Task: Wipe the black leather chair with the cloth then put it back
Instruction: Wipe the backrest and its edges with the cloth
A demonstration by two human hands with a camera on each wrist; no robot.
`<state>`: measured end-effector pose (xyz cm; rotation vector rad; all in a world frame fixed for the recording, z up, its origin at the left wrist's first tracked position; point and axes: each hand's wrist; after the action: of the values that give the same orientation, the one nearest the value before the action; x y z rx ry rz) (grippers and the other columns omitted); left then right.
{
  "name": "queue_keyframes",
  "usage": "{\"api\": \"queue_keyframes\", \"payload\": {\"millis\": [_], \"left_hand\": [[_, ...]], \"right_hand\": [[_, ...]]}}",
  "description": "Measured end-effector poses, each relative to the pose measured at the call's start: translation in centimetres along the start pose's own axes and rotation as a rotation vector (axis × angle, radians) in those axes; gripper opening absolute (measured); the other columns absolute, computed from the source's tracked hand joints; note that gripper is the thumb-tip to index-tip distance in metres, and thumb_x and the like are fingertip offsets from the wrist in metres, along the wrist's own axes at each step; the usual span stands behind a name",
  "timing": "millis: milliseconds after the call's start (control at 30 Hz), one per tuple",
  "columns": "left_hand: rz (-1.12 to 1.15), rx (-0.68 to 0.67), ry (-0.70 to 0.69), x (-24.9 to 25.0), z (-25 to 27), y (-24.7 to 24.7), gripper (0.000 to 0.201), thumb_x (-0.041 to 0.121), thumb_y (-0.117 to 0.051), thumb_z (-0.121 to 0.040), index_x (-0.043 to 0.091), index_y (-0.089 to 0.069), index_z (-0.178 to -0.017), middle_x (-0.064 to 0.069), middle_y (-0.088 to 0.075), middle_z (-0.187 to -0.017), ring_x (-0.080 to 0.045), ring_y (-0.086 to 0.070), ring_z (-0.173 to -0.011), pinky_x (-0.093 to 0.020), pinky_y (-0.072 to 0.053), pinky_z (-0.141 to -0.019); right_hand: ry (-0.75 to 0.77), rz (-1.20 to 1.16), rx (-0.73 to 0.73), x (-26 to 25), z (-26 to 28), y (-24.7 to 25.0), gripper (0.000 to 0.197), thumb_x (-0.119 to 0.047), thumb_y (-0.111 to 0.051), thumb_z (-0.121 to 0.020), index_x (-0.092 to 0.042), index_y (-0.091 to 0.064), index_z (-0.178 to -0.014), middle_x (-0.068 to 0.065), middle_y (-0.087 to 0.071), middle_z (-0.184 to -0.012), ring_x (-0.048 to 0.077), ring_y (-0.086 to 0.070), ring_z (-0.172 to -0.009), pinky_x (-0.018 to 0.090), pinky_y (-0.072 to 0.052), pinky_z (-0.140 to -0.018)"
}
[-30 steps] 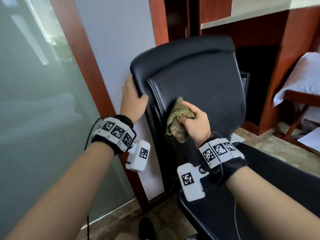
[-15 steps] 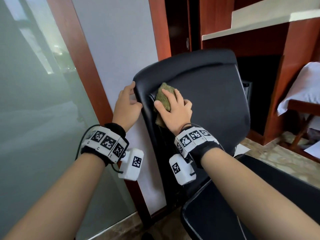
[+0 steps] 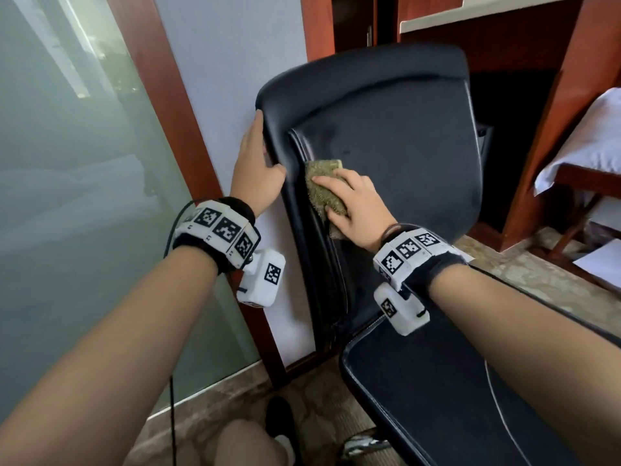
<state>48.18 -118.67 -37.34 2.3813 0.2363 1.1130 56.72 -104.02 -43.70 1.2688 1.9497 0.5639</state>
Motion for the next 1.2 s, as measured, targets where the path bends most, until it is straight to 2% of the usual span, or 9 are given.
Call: {"api": "queue_keyframes", "payload": {"millis": [167,300,533,733,833,900,967,1067,1200], "left_hand": [[0.151,0.004,0.038,-0.3,-0.1,-1.0,0.081,-0.003,-0.047,-0.085,0.028,-0.009,-0.15,0.003,-0.043,-0.138,-0.009,-0.045,-0.118,-0.018,-0.035,-0.093],[0.147,0.03,0.091,-1.1,0.0,-1.1,0.083,0.004,-0.046,-0.082,0.036,-0.009,-0.149,0.001,-0.052,-0.134,-0.02,-0.056,-0.109,-0.014,-0.036,-0.08],[0.087,0.133,0.083,-0.8,0.4,-2.2,0.083,-0.003,-0.047,-0.082,0.03,-0.011,-0.15,0.017,-0.043,-0.077,0.0,-0.044,-0.061,-0.003,-0.036,-0.056],[0.045,0.131,0.09,-0.7,0.6,-2.3,0.084,-0.006,-0.047,-0.082,0.026,-0.01,-0.15,0.008,-0.037,-0.066,0.0,-0.039,-0.052,-0.005,-0.035,-0.052],[0.029,0.102,0.099,-0.9,0.4,-2.4,0.087,-0.005,-0.049,-0.081,0.024,-0.005,-0.15,0.001,-0.049,-0.077,-0.005,-0.048,-0.062,-0.006,-0.04,-0.059],[0.044,0.098,0.099,-0.7,0.6,-2.9,0.091,0.002,-0.05,-0.077,0.027,-0.003,-0.15,-0.019,-0.057,-0.11,-0.031,-0.058,-0.093,-0.03,-0.05,-0.086],[0.055,0.125,0.11,0.1,0.8,-3.6,0.091,0.009,-0.05,-0.075,0.028,-0.004,-0.15,-0.018,-0.044,-0.138,-0.043,-0.043,-0.121,-0.051,-0.038,-0.102],[0.092,0.253,0.182,1.2,1.1,-5.3,0.081,0.005,-0.05,-0.082,0.021,-0.008,-0.15,-0.008,-0.028,-0.15,-0.03,-0.021,-0.137,-0.044,-0.014,-0.115],[0.112,0.395,0.246,2.4,0.9,-7.5,0.078,0.008,-0.051,-0.085,0.014,-0.007,-0.149,-0.01,-0.019,-0.153,-0.029,-0.014,-0.14,-0.037,-0.006,-0.116]], "right_hand": [[-0.02,-0.049,0.241,-1.0,-3.4,0.9,0.052,-0.014,-0.057,-0.081,-0.013,-0.05,-0.132,0.023,-0.044,-0.131,0.043,-0.044,-0.11,0.031,-0.023,-0.098],[-0.137,0.128,0.122,-1.1,-3.0,-1.2,0.058,-0.034,-0.055,-0.089,-0.032,-0.033,-0.142,0.007,-0.024,-0.151,0.038,-0.032,-0.116,0.039,-0.025,-0.103],[-0.082,0.238,0.163,0.3,2.3,-4.0,0.062,-0.027,-0.074,-0.074,-0.03,-0.052,-0.131,0.011,-0.048,-0.137,0.044,-0.049,-0.09,0.046,-0.052,-0.068],[0.082,0.35,0.098,1.5,5.9,-6.0,0.083,-0.017,-0.087,-0.051,-0.031,-0.052,-0.125,0.009,-0.042,-0.133,0.043,-0.053,-0.084,0.034,-0.052,-0.048],[0.123,0.342,0.024,2.4,7.1,-6.1,0.088,-0.016,-0.085,-0.053,-0.032,-0.039,-0.126,0.008,-0.034,-0.13,0.044,-0.056,-0.085,0.032,-0.05,-0.045],[0.138,0.298,-0.034,2.8,7.4,-5.3,0.087,-0.011,-0.083,-0.055,-0.029,-0.04,-0.129,0.011,-0.035,-0.13,0.044,-0.057,-0.086,0.032,-0.05,-0.042],[0.099,0.179,-0.102,3.2,7.6,-3.9,0.079,-0.001,-0.074,-0.064,-0.024,-0.046,-0.134,0.017,-0.04,-0.134,0.045,-0.051,-0.095,0.042,-0.055,-0.052],[0.0,0.036,-0.04,4.8,8.3,-1.7,0.07,0.003,-0.065,-0.069,-0.018,-0.049,-0.134,0.024,-0.044,-0.13,0.045,-0.049,-0.099,0.051,-0.048,-0.083],[-0.217,-0.019,0.129,9.2,9.5,1.8,0.063,-0.004,-0.057,-0.072,-0.016,-0.049,-0.134,0.023,-0.045,-0.126,0.043,-0.049,-0.109,0.039,-0.036,-0.103]]}}
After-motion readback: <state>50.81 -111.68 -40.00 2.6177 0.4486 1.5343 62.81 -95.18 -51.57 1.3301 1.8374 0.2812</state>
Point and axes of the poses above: each hand's wrist, its own z-axis away from the middle knuckle, its own y-axis out of the back of the hand, x = y × z
